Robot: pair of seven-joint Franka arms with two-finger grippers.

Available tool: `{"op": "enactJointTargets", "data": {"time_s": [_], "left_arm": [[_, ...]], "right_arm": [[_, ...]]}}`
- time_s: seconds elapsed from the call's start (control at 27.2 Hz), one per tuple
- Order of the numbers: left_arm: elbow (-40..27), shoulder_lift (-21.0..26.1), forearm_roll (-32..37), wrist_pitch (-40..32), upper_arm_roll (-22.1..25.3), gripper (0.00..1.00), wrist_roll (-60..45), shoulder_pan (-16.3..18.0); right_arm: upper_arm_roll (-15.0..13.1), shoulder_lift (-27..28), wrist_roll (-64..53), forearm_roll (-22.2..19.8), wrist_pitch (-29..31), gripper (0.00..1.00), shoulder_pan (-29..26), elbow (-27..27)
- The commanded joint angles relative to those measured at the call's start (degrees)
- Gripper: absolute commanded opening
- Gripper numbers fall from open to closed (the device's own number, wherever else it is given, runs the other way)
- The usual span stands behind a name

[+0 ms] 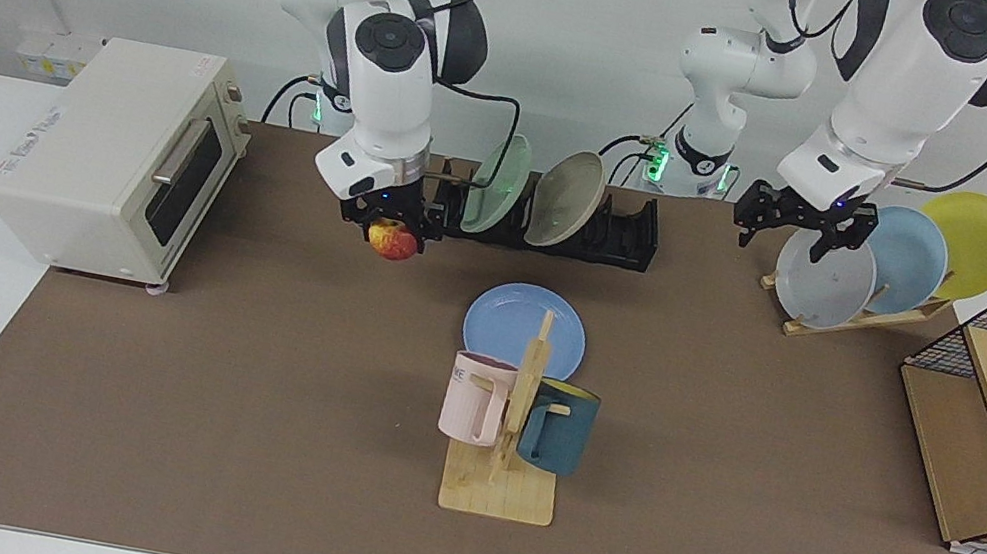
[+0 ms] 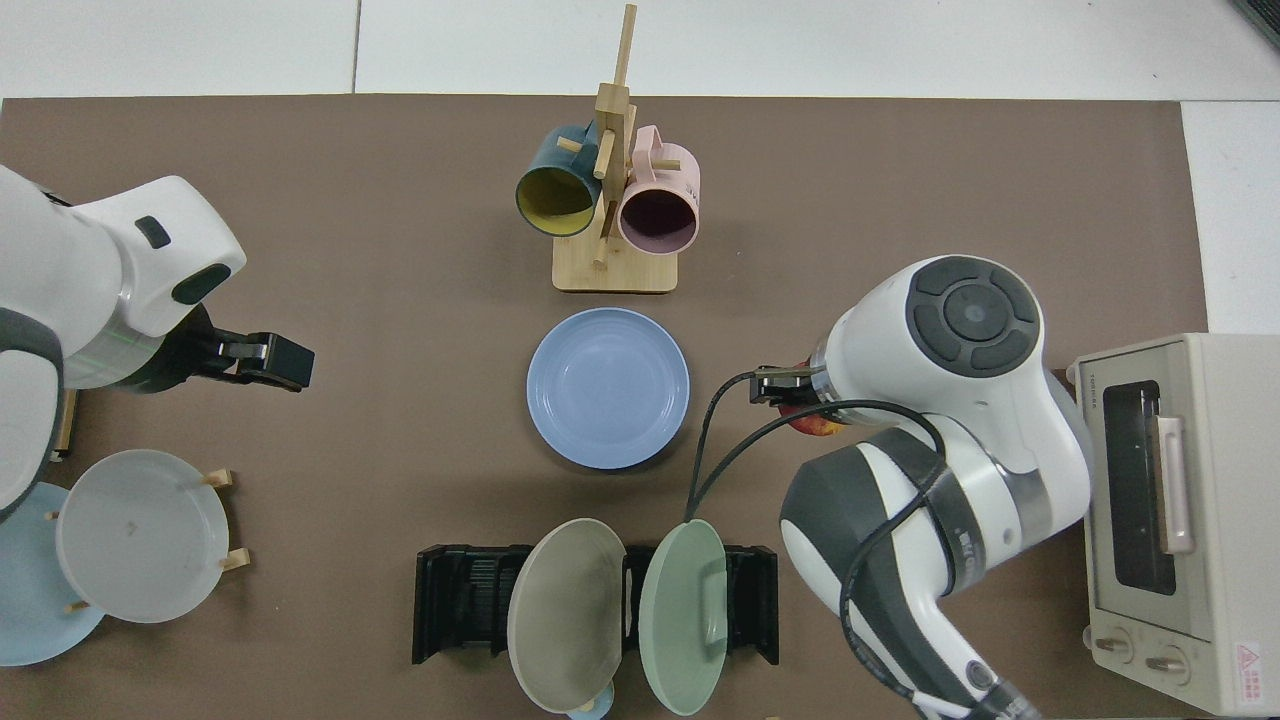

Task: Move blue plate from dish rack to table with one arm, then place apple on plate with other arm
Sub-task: 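Move the apple over the blue plate with the right gripper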

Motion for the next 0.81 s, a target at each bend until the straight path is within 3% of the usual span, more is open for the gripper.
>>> {"op": "enactJointTargets", "data": {"time_s": [0.0,0.26,0.37,0.77], "left_arm": [[1.94,0.07,1.63,-2.08,1.03,0.99,-0.06,-0.32],[2.12,-0.46,0.66,-2.69,1.21,0.99,0.47,0.12],[2.12,-0.46,-0.47,-2.43,1.21,0.99,1.78,2.32],[2.03,-0.81,-1.62,-2.08,0.50,1.00,4.07,3.82]], "right_arm": [[1.39,3.63,5.48,0.12,0.08,0.00,0.95,4.02],[2.88,8.29,10.76,-0.41,0.78,0.00,4.64,6.92],[3.67,9.87,13.13,-0.76,2.18,0.00,4.99,7.72],[3.59,18.75,20.96,-1.64,6.14,0.00,11.32,14.04]]}}
